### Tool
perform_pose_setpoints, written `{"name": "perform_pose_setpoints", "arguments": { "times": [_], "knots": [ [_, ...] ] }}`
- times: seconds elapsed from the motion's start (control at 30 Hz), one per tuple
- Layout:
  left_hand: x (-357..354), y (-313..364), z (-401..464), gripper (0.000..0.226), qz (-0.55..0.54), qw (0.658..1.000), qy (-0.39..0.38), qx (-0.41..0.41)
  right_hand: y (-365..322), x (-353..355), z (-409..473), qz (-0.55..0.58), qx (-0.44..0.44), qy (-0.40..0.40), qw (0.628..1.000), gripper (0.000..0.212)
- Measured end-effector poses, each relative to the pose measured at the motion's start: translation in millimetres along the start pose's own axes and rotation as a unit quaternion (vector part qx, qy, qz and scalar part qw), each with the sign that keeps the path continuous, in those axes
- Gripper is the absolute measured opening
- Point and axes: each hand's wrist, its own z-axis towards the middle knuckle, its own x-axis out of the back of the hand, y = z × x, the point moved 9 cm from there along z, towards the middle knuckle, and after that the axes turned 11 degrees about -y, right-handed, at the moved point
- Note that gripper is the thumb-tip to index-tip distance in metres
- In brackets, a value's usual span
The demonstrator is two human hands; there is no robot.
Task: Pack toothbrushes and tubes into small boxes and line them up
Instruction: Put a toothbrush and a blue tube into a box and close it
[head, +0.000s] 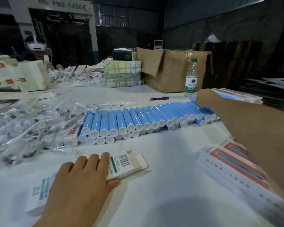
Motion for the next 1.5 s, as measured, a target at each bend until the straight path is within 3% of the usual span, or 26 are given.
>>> {"name": "perform_pose_setpoints", "arguments": {
  "times": [0.07,0.2,0.27,0.4,0.57,0.67,0.77,0.87,1.0,1.2,1.3,1.33,1.4,1.5],
  "knots": [
    [1.1,-1.3,0.3,0.092,0.005,1.000,0.018,-0.006,4.1,-6.0,7.7,0.006,-0.024,-0.014,1.000,0.027],
    [-2.1,-2.2,1.6,0.089,0.024,1.000,-0.010,-0.007,7.5,-13.1,14.2,0.040,-0.061,-0.033,0.997,0.040],
    [-3.6,-2.7,1.3,0.081,0.036,0.999,-0.039,0.002,2.9,-13.4,15.0,0.040,-0.054,-0.039,0.997,0.036],
    [-3.9,-6.3,1.2,0.068,0.009,0.994,-0.103,0.026,-16.8,9.4,0.2,0.077,-0.009,0.021,0.997,0.023],
    [-7.7,-8.3,1.5,0.065,0.031,0.991,-0.124,0.039,-57.4,50.0,-62.4,0.259,0.077,0.098,0.958,0.024],
    [-2.8,-15.9,2.8,0.067,0.012,0.993,-0.105,0.059,-85.2,43.2,-107.5,0.453,0.139,0.074,0.878,0.024],
    [-1.5,-24.5,-0.2,0.068,-0.006,0.993,-0.091,0.079,-106.7,12.2,-149.7,0.654,0.169,0.016,0.737,0.035],
    [-0.8,-25.0,-6.5,0.066,-0.017,0.992,-0.087,0.087,-113.5,-31.7,-182.0,0.776,0.122,0.012,0.619,0.029],
    [4.0,-19.6,-12.0,0.065,-0.012,0.994,-0.070,0.088,-125.0,-64.3,-205.4,0.833,0.100,-0.005,0.544,0.019],
    [8.9,-21.4,-17.9,0.066,-0.027,0.992,-0.059,0.106,-138.5,-72.8,-222.1,0.862,0.116,-0.051,0.491,0.005],
    [12.4,-22.2,-16.9,0.066,-0.035,0.991,-0.056,0.112,-128.1,-73.3,-217.7,0.870,0.101,-0.033,0.481,0.043],
    [13.2,-22.5,-16.6,0.066,-0.034,0.991,-0.055,0.114,-126.2,-72.0,-217.6,0.869,0.103,-0.028,0.483,0.053],
    [13.7,-22.5,-16.8,0.066,-0.033,0.991,-0.056,0.116,-128.4,-70.9,-218.9,0.858,0.118,-0.026,0.500,0.051],
    [13.1,-21.7,-17.0,0.066,-0.035,0.991,-0.061,0.117,-134.8,-72.1,-223.8,0.816,0.141,-0.021,0.560,0.016]
  ]
}}
